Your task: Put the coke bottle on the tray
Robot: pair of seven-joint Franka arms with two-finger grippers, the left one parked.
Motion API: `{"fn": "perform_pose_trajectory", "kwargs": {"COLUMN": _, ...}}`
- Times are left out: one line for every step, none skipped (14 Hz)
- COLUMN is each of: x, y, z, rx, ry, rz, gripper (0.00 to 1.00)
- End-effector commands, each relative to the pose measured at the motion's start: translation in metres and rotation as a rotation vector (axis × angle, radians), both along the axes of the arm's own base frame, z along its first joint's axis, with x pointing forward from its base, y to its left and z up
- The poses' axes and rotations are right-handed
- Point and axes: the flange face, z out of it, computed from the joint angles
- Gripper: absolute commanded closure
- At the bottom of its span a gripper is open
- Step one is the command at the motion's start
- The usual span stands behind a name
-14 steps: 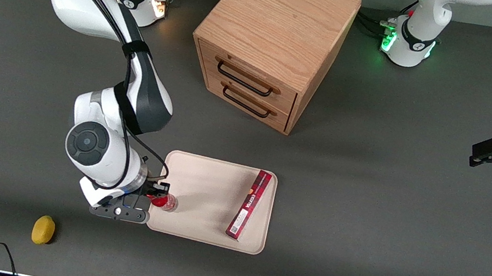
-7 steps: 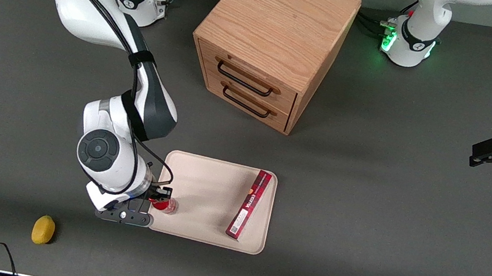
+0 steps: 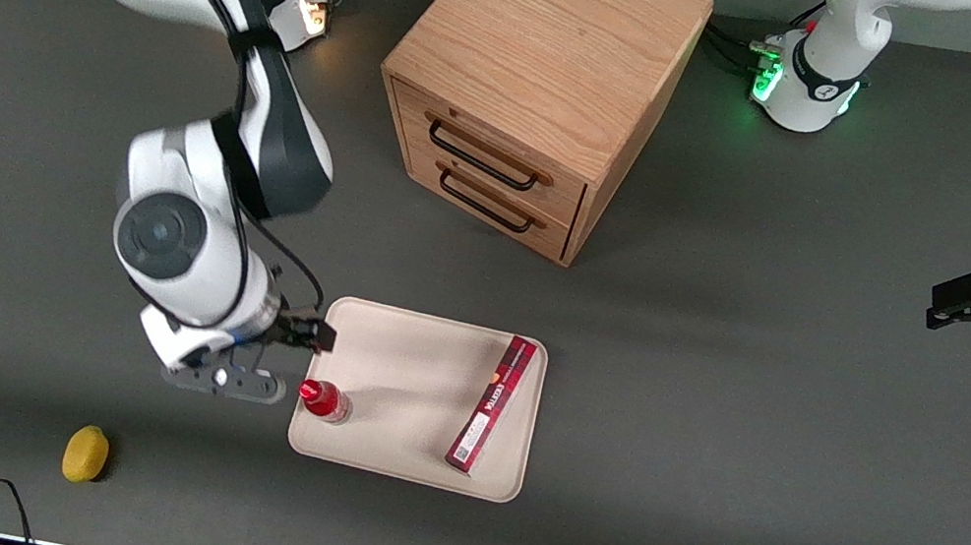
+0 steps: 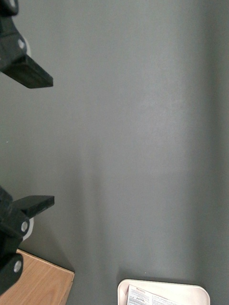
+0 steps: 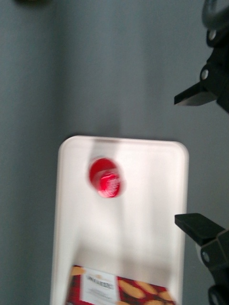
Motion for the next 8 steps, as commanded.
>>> {"fn": "perform_pose_trajectory", "kwargs": {"x": -0.09, "y": -0.064, "z": 0.049, "rx": 0.036, "ry": 0.048, "rz": 0.06, "gripper": 0.0}}
{"fn": "perform_pose_trajectory", "kwargs": {"x": -0.114, "y": -0.092, "z": 0.068, "rx": 0.077, "ry": 0.046, "rz": 0.071, "gripper": 0.0}}
{"fn": "perform_pose_trajectory", "kwargs": {"x": -0.136, "y": -0.115, "z": 0.083, "rx": 0.089, "ry": 0.037, "rz": 0.104, "gripper": 0.0}}
{"fn": "perform_pose_trajectory", "kwargs": {"x": -0.156, "y": -0.135, "z": 0.099, "rx": 0.09, "ry": 0.018, "rz": 0.117, "gripper": 0.0}}
{"fn": "perform_pose_trajectory", "kwargs": {"x": -0.166, "y": -0.145, "z": 0.111, "rx": 0.089, "ry": 0.016, "rz": 0.106, "gripper": 0.0}}
{"fn": "perform_pose_trajectory", "kwargs": {"x": -0.167, "y": -0.15, "z": 0.125, "rx": 0.088, "ry": 0.026, "rz": 0.101, "gripper": 0.0}}
{"fn": "perform_pose_trajectory", "kwargs": {"x": -0.163, "y": -0.16, "z": 0.145, "rx": 0.091, "ry": 0.021, "rz": 0.085, "gripper": 0.0}}
{"fn": "perform_pose_trajectory", "kwargs": {"x": -0.161, "y": -0.168, "z": 0.165, "rx": 0.094, "ry": 0.027, "rz": 0.08, "gripper": 0.0}}
